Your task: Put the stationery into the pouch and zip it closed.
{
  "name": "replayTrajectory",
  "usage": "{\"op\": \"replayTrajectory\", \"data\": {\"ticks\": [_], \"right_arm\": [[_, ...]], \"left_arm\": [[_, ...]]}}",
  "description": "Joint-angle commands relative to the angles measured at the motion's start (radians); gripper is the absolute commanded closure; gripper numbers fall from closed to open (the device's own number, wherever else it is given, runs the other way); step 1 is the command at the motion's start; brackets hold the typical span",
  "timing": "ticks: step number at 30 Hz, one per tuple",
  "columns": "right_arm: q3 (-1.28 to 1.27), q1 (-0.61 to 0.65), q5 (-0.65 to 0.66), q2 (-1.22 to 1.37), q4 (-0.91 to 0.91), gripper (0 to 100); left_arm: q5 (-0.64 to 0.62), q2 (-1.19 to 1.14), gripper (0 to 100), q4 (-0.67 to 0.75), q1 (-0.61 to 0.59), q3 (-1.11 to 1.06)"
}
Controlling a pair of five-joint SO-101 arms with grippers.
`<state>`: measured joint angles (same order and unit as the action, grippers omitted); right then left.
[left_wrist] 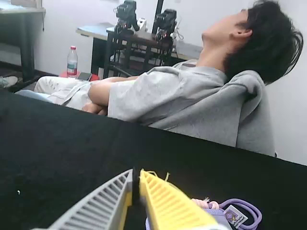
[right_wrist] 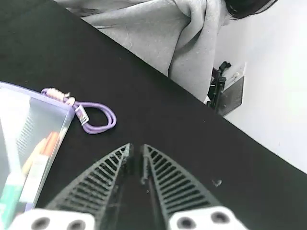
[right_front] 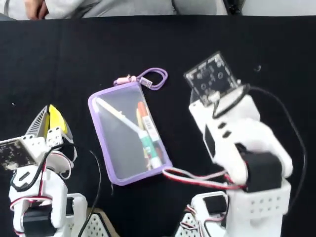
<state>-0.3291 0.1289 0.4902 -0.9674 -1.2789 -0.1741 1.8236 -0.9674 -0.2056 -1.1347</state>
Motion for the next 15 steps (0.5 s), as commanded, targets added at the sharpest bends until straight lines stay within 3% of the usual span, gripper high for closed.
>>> {"op": "replayTrajectory", "data": {"ticks": [1, 6, 15], "right_arm": [[-0.081, -0.012, -0.009, -0.134, 0.008, 98.6], [-0.326, -0.012, -0.012, -0.335, 0.114, 98.6], [-0.708, -0.012, -0.155, -0.578, 0.239, 98.4]], "left_arm": [[-0.011, 0.0, 97, -0.018, -0.001, -0.005], [-0.009, 0.0, 97, -0.015, 0.013, -0.114], [-0.009, 0.0, 97, -0.017, 0.16, -0.24]]}}
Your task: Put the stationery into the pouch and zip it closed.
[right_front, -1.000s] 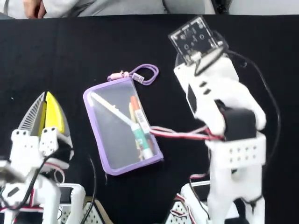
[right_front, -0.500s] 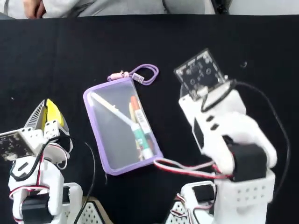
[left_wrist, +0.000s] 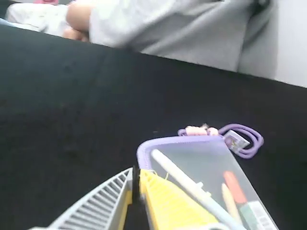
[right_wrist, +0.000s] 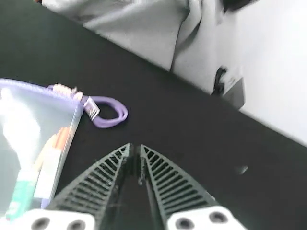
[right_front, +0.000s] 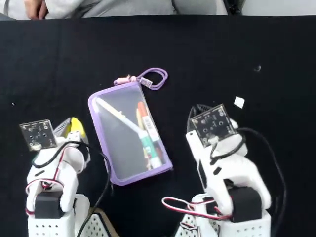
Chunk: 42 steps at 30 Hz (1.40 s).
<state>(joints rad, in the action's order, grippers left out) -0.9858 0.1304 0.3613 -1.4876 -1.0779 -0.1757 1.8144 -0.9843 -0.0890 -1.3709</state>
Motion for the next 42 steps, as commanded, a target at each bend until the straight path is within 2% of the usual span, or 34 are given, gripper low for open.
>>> {"op": "replayTrajectory", "data": {"ticks": [1, 12, 20, 27, 31, 42], "right_arm": [[-0.079, -0.014, -0.026, -0.073, 0.044, 98.4], [-0.532, -0.014, -0.028, -0.263, 0.258, 98.5], [-0.693, -0.014, -0.028, -0.41, 0.278, 98.3], [-0.699, -0.014, -0.026, -0.383, 0.219, 98.3], [-0.699, -0.014, -0.026, -0.383, 0.213, 98.3], [-0.699, -0.014, -0.018, -0.39, -0.026, 98.3]], "left_arm": [[-0.008, 0.009, 97, 0.0, 0.054, -0.018], [-0.008, 0.008, 97, 0.14, 0.064, -0.239], [-0.008, 0.008, 97, 0.144, 0.073, -0.274], [-0.003, 0.005, 97, 0.144, 0.073, -0.315], [0.051, 0.005, 97, 0.133, 0.073, -0.328], [0.118, 0.005, 97, -0.084, 0.099, -0.328]]}}
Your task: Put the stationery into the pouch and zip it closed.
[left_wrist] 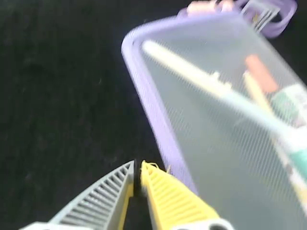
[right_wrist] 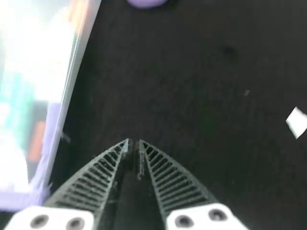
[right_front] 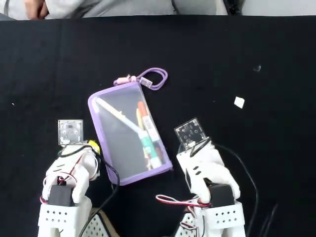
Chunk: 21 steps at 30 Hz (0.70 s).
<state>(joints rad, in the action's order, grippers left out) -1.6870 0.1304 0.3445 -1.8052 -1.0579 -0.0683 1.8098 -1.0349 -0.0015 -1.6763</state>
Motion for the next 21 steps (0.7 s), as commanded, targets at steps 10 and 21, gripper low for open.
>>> {"op": "replayTrajectory", "data": {"ticks": [10, 21], "right_arm": [[0.002, -0.014, -0.002, -0.073, -0.232, 98.3], [0.002, -0.014, -0.002, -0.073, -0.239, 98.5]], "left_arm": [[0.012, 0.009, 97, -0.21, -0.005, -0.022], [0.008, 0.009, 97, -0.219, -0.242, -0.022]]}}
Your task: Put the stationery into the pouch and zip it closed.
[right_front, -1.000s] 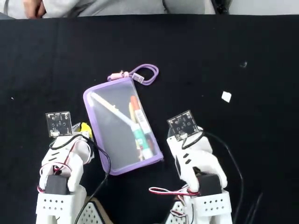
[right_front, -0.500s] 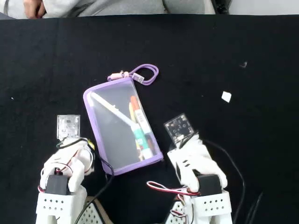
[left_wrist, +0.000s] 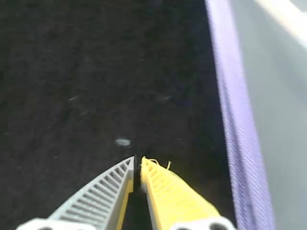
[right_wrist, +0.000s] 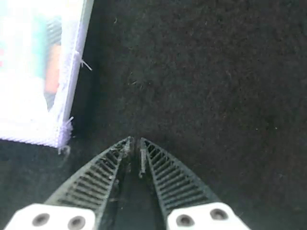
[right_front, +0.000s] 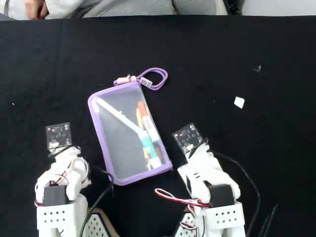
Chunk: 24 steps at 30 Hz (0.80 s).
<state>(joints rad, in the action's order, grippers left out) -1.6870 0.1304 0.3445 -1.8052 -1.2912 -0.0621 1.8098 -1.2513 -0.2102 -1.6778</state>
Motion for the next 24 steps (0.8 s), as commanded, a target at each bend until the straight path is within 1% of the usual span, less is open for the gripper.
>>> {"op": "replayTrajectory", "data": {"ticks": [1, 15, 22, 24], "right_arm": [[0.002, -0.014, -0.002, -0.073, -0.006, 98.5], [0.002, -0.02, -0.002, -0.065, -0.005, 98.5], [0.002, -0.144, -0.002, -0.073, -0.006, 98.5], [0.002, -0.198, -0.002, -0.073, -0.006, 98.5]], "left_arm": [[0.002, 0.009, 97, -0.003, -0.03, -0.021], [0.0, 0.009, 97, -0.002, -0.03, -0.021], [0.0, 0.009, 97, 0.005, -0.039, -0.021], [0.002, 0.009, 97, 0.006, -0.039, -0.021]]}}
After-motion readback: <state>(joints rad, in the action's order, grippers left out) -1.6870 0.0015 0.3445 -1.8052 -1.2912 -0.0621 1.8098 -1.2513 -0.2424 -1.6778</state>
